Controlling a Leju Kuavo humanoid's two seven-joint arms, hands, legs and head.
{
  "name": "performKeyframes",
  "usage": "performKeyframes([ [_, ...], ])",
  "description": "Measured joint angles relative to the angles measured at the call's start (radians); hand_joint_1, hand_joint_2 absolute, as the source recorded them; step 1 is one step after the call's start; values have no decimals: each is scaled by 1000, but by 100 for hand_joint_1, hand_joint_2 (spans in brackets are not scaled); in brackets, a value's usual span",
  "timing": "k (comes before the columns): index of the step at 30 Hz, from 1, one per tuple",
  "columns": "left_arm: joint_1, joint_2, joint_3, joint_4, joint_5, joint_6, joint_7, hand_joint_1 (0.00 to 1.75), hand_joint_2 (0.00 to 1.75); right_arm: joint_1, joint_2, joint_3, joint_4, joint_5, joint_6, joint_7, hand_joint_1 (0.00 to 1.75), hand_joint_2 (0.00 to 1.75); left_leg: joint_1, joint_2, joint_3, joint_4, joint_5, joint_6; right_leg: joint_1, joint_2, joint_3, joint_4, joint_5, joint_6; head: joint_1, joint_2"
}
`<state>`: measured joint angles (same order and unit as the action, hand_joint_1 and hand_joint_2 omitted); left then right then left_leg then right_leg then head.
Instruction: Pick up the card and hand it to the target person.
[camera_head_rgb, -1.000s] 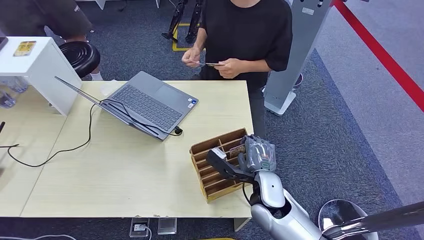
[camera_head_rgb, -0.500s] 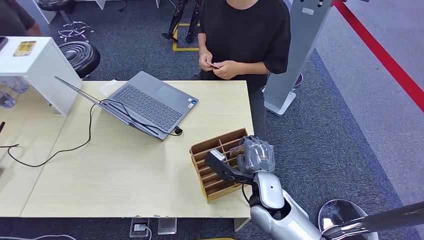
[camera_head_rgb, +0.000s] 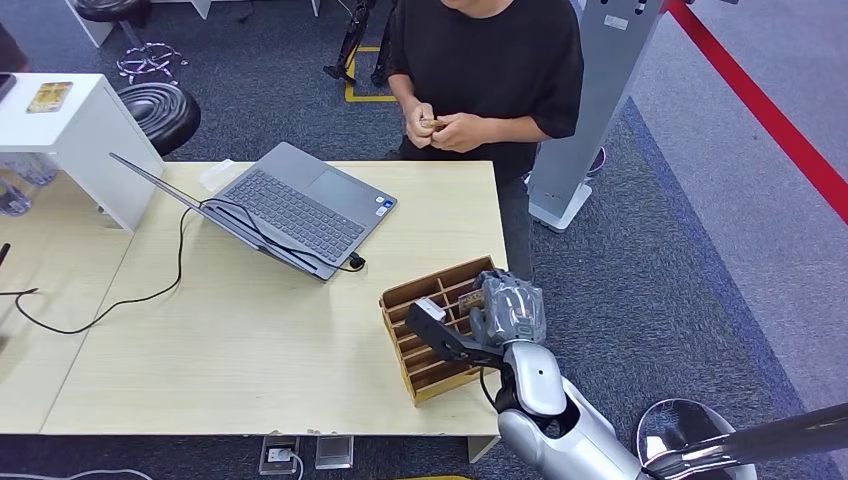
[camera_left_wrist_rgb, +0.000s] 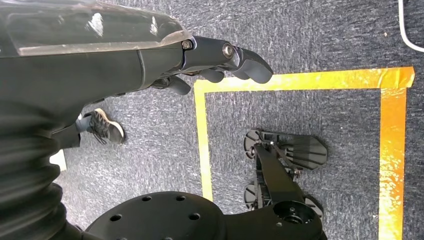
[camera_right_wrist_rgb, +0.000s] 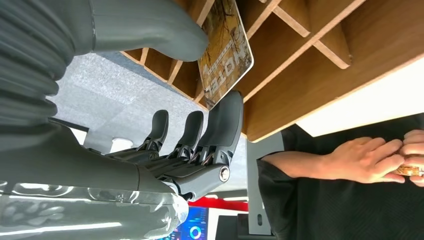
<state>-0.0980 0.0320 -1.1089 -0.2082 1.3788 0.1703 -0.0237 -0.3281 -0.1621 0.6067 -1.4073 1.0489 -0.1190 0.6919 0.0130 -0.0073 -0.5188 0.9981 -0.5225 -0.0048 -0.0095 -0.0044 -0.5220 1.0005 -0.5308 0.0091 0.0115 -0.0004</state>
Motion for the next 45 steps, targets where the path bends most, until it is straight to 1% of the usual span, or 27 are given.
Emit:
performKeyframes([
  [6,0,0,0,0,1,2,0,0,175,-5,0,9,0,-20,0,-3,90,175,0,0,0,0,0,0,0,0,0,0,0,0,0,0],
  [15,0,0,0,0,3,3,0,0,175,-12,0,21,0,-29,-1,-5,87,175,0,0,0,0,0,0,0,0,0,0,0,0,0,0],
  [24,0,-1,0,0,4,8,0,0,175,-15,0,34,1,-33,-1,-4,96,175,0,0,0,0,0,0,0,0,0,0,0,0,0,0],
  [28,0,-1,0,0,8,11,0,0,175,-23,0,40,5,-42,-1,-6,106,175,0,0,0,0,0,0,0,0,0,0,0,0,0,0],
  [31,0,-1,0,0,12,12,0,0,175,-30,0,46,9,-49,-2,-7,106,175,0,0,0,0,0,0,0,0,0,0,0,0,0,0],
  [34,0,-1,0,0,13,13,0,0,175,-35,1,52,12,-51,-6,-8,110,175,0,0,0,0,0,0,0,0,0,0,0,0,0,0],
  [37,0,-1,0,0,13,13,1,0,175,-37,2,56,14,-51,-8,-9,117,175,0,0,0,0,0,0,0,0,0,0,0,0,0,0],
  [40,0,-1,0,0,13,13,2,0,175,-38,2,60,14,-51,-10,-8,130,175,0,0,0,0,0,0,0,0,0,0,0,0,0,0],
  [44,0,-1,0,0,12,13,2,0,175,-38,2,61,14,-51,-12,-5,172,175,0,0,0,0,0,0,0,0,0,0,0,0,0,0],
  [45,0,-1,0,0,11,12,2,0,175,-39,2,61,14,-51,-13,-4,175,175,0,0,0,0,0,0,0,0,0,0,0,0,0,0],
])
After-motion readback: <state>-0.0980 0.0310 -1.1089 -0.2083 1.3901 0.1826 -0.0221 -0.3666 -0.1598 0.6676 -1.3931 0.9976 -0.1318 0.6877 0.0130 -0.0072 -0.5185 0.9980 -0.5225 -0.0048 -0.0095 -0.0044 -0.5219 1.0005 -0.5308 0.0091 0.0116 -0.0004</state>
